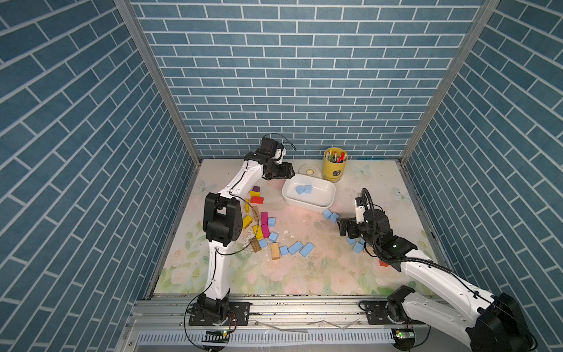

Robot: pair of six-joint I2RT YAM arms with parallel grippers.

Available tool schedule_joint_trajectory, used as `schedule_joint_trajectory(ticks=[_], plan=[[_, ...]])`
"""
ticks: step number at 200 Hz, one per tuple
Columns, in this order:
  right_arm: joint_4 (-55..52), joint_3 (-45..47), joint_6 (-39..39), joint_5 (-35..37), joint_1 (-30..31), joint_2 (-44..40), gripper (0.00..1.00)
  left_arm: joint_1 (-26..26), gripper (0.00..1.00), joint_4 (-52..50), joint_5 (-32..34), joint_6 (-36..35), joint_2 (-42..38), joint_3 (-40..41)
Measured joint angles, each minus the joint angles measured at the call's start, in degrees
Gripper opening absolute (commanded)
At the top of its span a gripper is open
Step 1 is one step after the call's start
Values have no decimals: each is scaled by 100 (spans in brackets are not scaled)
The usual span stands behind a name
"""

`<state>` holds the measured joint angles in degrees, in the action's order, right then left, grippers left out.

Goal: Pick out the blue building blocks
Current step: Adjust the storage box at the center of the board.

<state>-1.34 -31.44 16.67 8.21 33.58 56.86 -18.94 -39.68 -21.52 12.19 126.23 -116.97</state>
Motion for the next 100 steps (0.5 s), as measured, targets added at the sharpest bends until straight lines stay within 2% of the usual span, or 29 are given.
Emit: schedule_joint_trajectory(ticks=[100], plan=[[-11,0,0,-31,0,105,99,-48,46,-125,697,-85,892,-245]])
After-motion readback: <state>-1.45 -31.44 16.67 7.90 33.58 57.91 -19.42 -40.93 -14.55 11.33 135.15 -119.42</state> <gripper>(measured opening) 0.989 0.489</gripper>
